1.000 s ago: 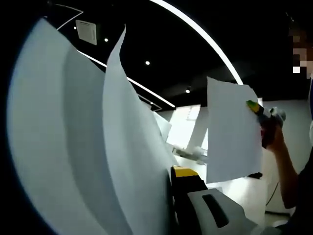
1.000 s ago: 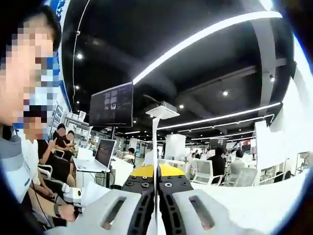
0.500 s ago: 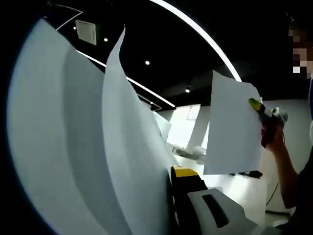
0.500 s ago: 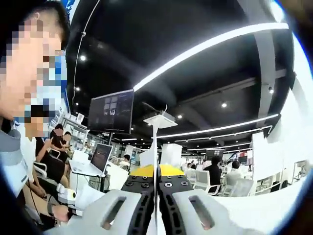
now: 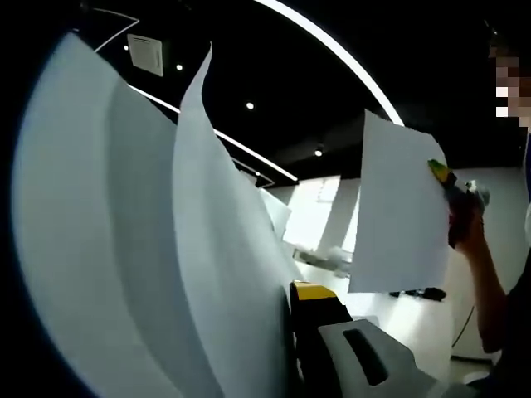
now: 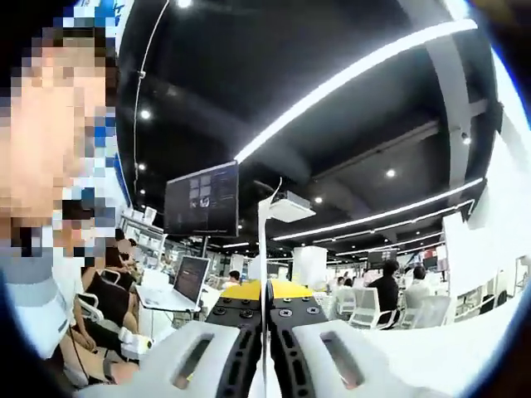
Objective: Organize the stack of printing papers by aligning and flattening the scattered papers on the table
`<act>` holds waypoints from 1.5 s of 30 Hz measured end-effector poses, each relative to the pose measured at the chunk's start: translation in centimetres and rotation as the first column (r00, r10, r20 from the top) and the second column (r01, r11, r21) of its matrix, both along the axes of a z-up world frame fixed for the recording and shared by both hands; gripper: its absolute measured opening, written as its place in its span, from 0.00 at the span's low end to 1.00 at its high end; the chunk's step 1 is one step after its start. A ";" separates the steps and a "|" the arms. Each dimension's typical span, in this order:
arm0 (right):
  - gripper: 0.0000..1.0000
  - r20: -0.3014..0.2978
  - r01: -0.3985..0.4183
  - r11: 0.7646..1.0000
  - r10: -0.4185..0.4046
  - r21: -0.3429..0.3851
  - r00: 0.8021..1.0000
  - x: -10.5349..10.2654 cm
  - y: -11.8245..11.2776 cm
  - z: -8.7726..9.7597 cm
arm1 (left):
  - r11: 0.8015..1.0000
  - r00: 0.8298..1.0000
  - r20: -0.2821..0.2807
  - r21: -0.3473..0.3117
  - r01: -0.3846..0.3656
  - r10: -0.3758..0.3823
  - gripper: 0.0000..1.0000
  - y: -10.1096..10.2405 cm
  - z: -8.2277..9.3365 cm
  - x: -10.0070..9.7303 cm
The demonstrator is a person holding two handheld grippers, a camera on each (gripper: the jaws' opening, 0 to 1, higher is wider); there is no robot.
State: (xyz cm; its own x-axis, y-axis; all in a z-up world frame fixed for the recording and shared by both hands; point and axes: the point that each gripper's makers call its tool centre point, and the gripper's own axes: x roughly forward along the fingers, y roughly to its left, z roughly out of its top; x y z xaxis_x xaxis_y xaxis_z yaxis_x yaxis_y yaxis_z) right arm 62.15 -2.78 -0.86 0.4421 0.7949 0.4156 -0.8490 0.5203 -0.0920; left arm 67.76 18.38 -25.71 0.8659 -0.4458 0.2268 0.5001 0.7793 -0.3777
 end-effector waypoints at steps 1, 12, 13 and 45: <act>0.00 -0.017 -0.052 0.998 0.053 0.027 0.998 -0.5 0.2 0.2 | 1.000 1.000 0.000 0.000 0.000 0.000 0.09 0.0 0.0 0.0; 0.00 -0.120 -0.213 0.965 0.232 0.155 0.965 -1.0 -0.4 0.6 | 1.000 1.000 -0.003 0.008 0.003 -0.003 0.09 -0.3 -0.1 0.0; 0.00 -0.127 -0.223 0.962 0.243 0.156 0.962 -1.1 -0.3 0.6 | 1.000 1.000 -0.003 0.008 0.003 -0.003 0.09 -0.3 -0.1 0.0; 0.00 -0.620 -0.246 0.969 0.181 -0.020 0.763 7.8 4.1 -15.5 | 1.000 1.000 -0.001 0.009 0.006 -0.006 0.09 -0.4 -0.1 -0.1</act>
State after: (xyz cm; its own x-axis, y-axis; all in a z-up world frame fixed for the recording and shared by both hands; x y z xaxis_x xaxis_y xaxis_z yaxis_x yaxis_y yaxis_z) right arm 70.00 1.28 -16.33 0.3904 0.9199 0.0361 -0.8310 0.3352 0.4440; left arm 67.65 18.01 -25.81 0.8632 -0.4534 0.2223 0.5049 0.7793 -0.3711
